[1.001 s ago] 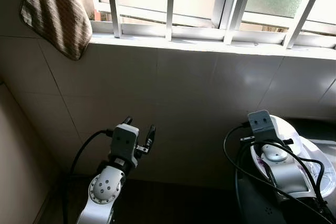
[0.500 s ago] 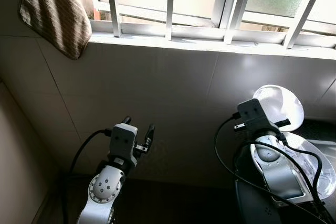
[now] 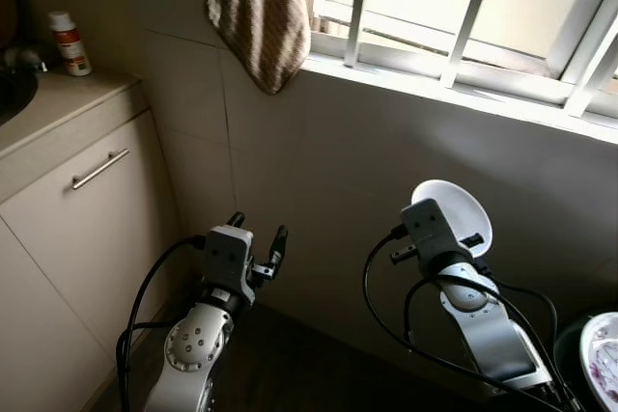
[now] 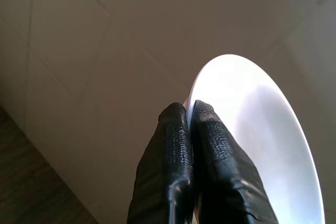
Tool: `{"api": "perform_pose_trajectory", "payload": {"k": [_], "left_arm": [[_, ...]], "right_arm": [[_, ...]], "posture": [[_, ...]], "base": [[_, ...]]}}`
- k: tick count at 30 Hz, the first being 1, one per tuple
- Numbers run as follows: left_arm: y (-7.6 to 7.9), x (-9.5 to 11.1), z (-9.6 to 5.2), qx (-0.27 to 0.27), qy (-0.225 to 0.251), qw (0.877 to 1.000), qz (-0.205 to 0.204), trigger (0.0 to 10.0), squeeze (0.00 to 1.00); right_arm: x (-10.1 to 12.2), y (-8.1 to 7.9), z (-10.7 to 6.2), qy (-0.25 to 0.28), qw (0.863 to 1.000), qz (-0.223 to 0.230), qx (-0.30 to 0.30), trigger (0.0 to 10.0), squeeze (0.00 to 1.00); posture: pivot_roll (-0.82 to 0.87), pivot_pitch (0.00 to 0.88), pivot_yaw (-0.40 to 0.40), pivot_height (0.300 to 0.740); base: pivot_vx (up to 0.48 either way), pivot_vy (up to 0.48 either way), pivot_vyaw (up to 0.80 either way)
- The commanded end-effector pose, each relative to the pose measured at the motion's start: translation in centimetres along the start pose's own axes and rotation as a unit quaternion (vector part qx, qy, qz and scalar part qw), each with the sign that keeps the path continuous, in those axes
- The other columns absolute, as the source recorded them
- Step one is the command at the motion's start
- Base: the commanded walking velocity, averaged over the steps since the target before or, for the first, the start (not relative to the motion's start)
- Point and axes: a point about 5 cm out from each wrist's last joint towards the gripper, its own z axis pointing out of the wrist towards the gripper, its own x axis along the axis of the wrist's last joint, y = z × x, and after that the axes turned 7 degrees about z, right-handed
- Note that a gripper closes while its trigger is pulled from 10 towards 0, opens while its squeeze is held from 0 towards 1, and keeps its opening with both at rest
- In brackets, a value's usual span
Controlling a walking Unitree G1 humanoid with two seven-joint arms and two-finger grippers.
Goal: Kitchen organization
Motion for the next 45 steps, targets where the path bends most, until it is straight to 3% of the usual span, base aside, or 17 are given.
{"api": "perform_pose_trajectory", "payload": {"k": [1,7,12,24,30,39,45], "left_arm": [[0.2,0.1,0.1,0.000,0.002,1.000,-0.006,10.0,0.00],[0.1,0.1,0.1,0.001,0.002,1.000,-0.005,10.0,0.00],[-0.2,0.2,0.1,0.011,0.007,1.000,-0.004,10.0,0.00],[-1.8,1.5,0.3,0.059,0.049,0.997,0.025,10.0,0.00],[-2.5,1.9,0.4,0.082,0.067,0.994,0.033,10.0,0.00],[-2.4,2.0,0.4,0.092,0.083,0.991,0.039,10.0,0.00],[-1.1,1.7,0.5,0.072,0.086,0.993,0.034,10.0,0.00]], "right_arm": [[0.3,0.5,-0.3,0.003,1.000,0.008,0.000,0.0,0.00],[0.2,0.0,-0.4,0.007,1.000,-0.004,0.006,0.0,0.00],[1.1,-0.3,-0.3,0.043,0.998,-0.036,0.006,0.0,0.00],[5.2,-0.3,-0.5,0.199,0.977,-0.080,-0.005,0.0,0.00],[6.2,-0.8,-0.5,0.249,0.964,-0.090,0.008,0.0,0.00],[6.1,-1.0,-0.2,0.275,0.956,-0.101,0.017,0.0,0.00],[6.1,-1.2,0.2,0.282,0.954,-0.100,0.021,0.0,0.00]], "posture": [[-0.01,0.000,-0.068,0.740],[0.00,0.000,-0.069,0.740],[0.00,0.000,-0.070,0.740],[0.02,0.000,-0.073,0.740],[0.03,0.000,-0.074,0.740],[0.05,0.000,-0.083,0.740],[0.05,0.000,-0.084,0.740]], "base": [[0.000,0.476,0.80],[0.000,0.474,0.80],[0.000,0.469,0.80],[0.000,0.000,0.80],[0.239,0.000,0.80],[0.338,0.000,0.80],[0.335,0.000,0.80]]}}
